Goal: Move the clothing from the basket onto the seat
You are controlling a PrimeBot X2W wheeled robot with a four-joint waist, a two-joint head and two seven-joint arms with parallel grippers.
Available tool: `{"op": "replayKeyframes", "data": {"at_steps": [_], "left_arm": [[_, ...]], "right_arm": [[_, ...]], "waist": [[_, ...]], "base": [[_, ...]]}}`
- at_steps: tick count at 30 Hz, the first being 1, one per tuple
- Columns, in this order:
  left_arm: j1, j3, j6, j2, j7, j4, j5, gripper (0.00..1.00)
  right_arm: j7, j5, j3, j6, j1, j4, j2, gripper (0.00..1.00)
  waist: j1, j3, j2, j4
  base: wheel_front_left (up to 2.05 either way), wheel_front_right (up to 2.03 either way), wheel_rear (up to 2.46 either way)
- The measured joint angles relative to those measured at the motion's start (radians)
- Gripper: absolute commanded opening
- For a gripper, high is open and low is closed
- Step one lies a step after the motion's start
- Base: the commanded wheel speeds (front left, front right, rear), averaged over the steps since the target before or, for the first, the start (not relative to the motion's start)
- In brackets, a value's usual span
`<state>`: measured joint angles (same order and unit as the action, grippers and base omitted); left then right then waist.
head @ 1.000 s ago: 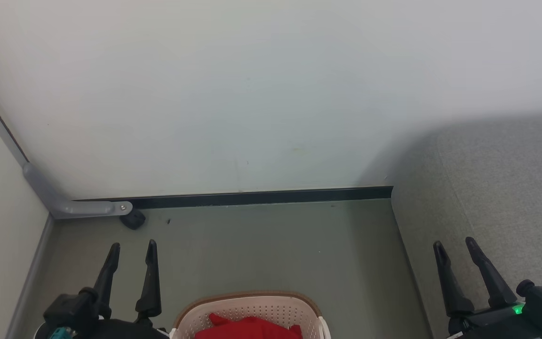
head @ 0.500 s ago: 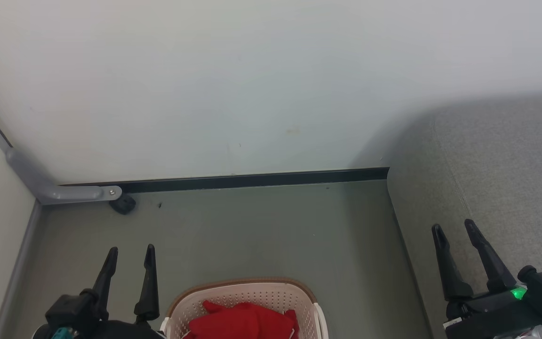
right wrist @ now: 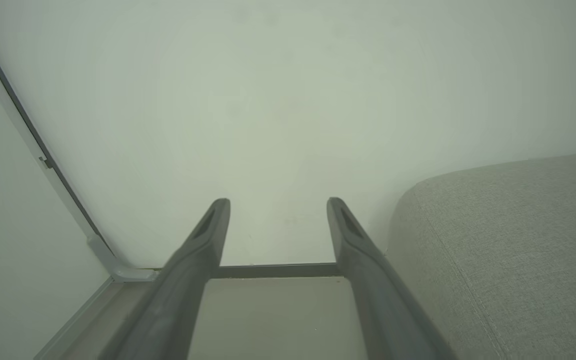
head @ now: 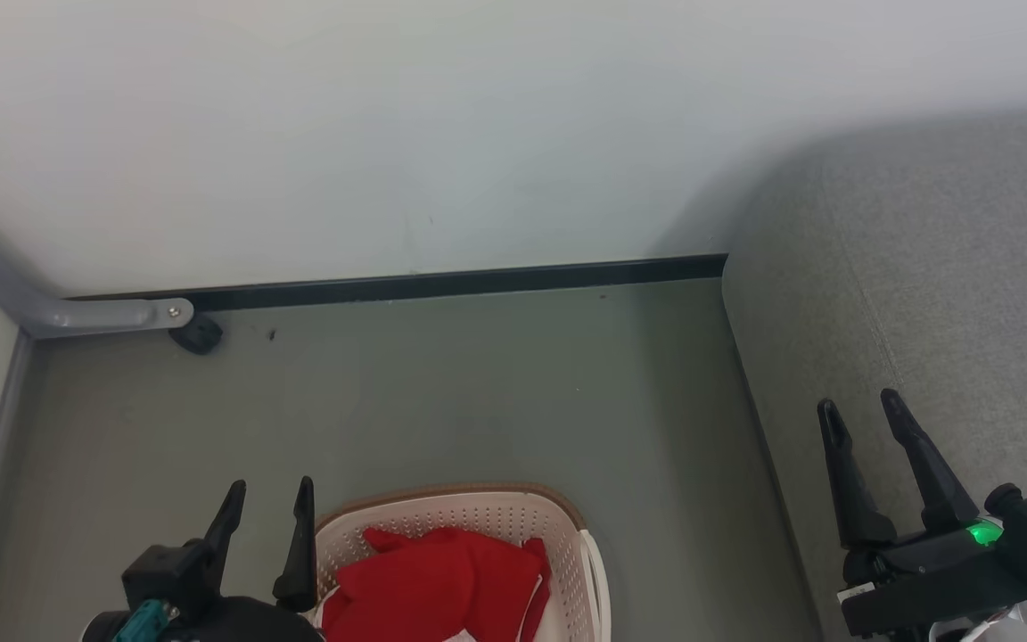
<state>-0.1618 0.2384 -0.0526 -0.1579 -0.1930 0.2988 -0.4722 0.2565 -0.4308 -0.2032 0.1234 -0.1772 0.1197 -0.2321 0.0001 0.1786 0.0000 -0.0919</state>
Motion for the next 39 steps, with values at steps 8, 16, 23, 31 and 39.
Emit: {"op": "replayKeyframes", "data": {"at_steps": [8, 16, 23, 31, 39], "left_arm": [[-0.061, 0.02, 0.01, -0.006, 0.035, 0.071, 0.011, 1.0], [-0.144, 0.045, 0.019, -0.006, 0.079, 0.168, 0.035, 1.0], [-0.213, 0.069, 0.029, -0.001, 0.117, 0.257, 0.051, 1.0], [-0.274, 0.092, 0.045, -0.004, 0.153, 0.365, 0.063, 1.0], [-0.343, 0.092, 0.062, -0.015, 0.184, 0.474, 0.064, 1.0]], "right_arm": [[0.0, 0.003, -0.005, 0.0, -0.039, -0.01, 0.012, 1.0], [0.0, 0.009, -0.016, 0.0, -0.087, -0.016, 0.028, 1.0], [0.0, 0.009, -0.023, 0.0, -0.122, -0.018, 0.04, 1.0], [0.0, 0.011, -0.033, 0.0, -0.166, -0.019, 0.048, 1.0], [0.0, 0.019, -0.045, 0.0, -0.196, -0.019, 0.049, 1.0]], "waist": [[0.0, 0.074, 0.0001, -0.017], [0.0001, 0.16, 0.0001, -0.043], [0.0, 0.226, 0.0001, -0.062], [0.0, 0.297, 0.0001, -0.082], [0.0, 0.362, 0.0002, -0.099]], "base": [[0.0, 0.0, 0.0], [0.0, 0.0, 0.0], [0.0, 0.0, 0.0], [0.0, 0.0, 0.0], [0.0, 0.0, 0.0]]}}
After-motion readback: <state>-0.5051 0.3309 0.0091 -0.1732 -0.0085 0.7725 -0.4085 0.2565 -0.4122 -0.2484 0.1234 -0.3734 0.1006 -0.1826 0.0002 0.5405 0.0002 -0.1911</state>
